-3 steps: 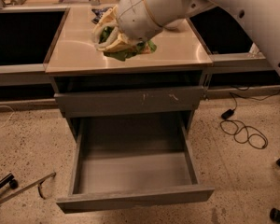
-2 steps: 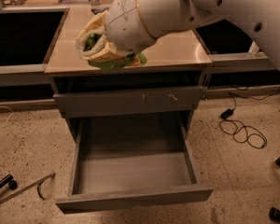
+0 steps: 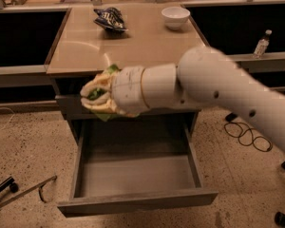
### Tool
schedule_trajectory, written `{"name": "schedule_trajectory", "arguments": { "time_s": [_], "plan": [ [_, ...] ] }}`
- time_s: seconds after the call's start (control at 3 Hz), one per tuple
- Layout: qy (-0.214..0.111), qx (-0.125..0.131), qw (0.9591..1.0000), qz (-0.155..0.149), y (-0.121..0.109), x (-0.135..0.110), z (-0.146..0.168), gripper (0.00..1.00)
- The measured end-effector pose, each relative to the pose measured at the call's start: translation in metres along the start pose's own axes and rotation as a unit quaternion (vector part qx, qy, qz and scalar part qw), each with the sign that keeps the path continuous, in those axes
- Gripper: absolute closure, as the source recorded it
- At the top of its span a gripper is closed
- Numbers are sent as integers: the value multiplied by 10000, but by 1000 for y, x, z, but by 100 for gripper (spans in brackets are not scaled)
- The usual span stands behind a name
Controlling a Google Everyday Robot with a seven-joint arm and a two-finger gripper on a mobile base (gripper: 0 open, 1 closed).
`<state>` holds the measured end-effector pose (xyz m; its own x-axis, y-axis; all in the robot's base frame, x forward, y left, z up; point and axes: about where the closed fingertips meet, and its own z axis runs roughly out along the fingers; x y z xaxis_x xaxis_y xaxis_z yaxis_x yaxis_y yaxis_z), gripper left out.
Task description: Place green rice chip bag into middle drawer
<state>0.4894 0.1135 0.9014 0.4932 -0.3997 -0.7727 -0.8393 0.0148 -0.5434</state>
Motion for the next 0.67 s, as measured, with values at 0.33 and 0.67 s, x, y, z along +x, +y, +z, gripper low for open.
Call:
{"name": "schedule_trajectory", "arguments": {
  "time_s": [0.33,0.67],
  "plan": [
    [46,-296,9969,732,69,77,50,100],
    [47,-297,9968,735,70,78,50,100]
  ]
}}
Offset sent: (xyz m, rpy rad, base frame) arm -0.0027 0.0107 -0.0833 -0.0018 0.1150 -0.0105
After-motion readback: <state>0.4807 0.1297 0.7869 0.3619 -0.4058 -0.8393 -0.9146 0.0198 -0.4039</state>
